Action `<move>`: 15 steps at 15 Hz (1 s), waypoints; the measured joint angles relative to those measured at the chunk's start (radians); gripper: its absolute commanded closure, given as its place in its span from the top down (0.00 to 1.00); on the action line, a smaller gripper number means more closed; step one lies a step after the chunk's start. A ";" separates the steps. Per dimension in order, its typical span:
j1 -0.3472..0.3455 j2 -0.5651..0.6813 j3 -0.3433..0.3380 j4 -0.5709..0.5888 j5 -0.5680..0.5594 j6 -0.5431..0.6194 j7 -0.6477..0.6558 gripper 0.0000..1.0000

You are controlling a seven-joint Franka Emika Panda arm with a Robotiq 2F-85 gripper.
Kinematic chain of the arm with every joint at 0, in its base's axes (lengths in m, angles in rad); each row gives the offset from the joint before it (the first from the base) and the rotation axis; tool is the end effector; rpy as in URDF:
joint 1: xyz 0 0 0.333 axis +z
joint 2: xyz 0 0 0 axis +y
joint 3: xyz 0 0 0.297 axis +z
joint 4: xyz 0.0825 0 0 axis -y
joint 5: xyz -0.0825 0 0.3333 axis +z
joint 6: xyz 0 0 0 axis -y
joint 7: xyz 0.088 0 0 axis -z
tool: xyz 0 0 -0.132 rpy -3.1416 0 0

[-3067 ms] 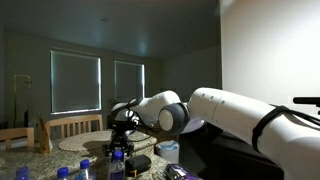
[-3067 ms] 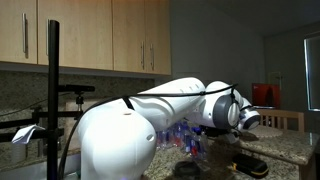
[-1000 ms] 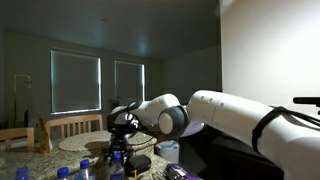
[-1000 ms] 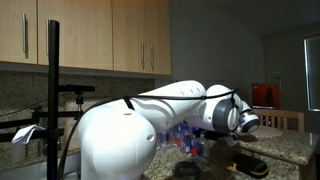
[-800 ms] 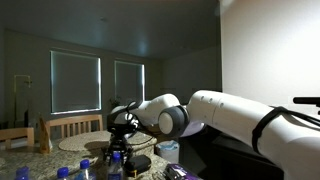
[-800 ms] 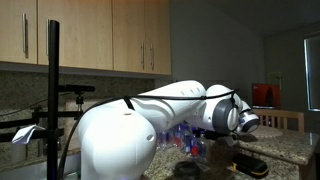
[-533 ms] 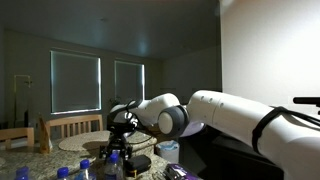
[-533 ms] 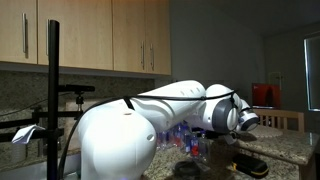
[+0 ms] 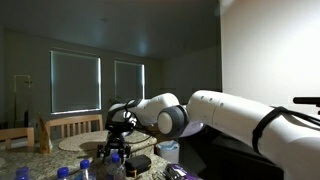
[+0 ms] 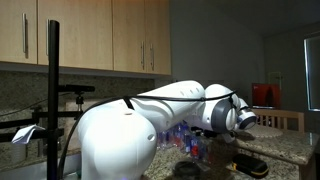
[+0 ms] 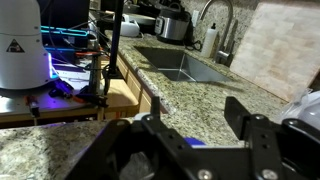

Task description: Move the cable and the empty bottle to the front.

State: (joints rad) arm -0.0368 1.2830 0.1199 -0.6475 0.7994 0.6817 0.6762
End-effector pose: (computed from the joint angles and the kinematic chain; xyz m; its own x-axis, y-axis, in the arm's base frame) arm 0.5685 0.1197 0.2301 0.1557 0.1108 -0.9816 -0.4488 -0.8772 -0.1702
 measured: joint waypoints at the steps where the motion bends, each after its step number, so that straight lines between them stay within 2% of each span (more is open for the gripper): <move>1: 0.000 0.000 0.000 0.006 0.000 -0.001 0.000 0.98; 10: 0.001 -0.038 -0.004 0.117 -0.011 -0.068 0.039 1.00; 15: 0.034 -0.153 -0.019 0.205 -0.145 -0.235 0.046 1.00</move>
State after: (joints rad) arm -0.0028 1.1303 0.1013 -0.4420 0.6548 0.4470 0.7224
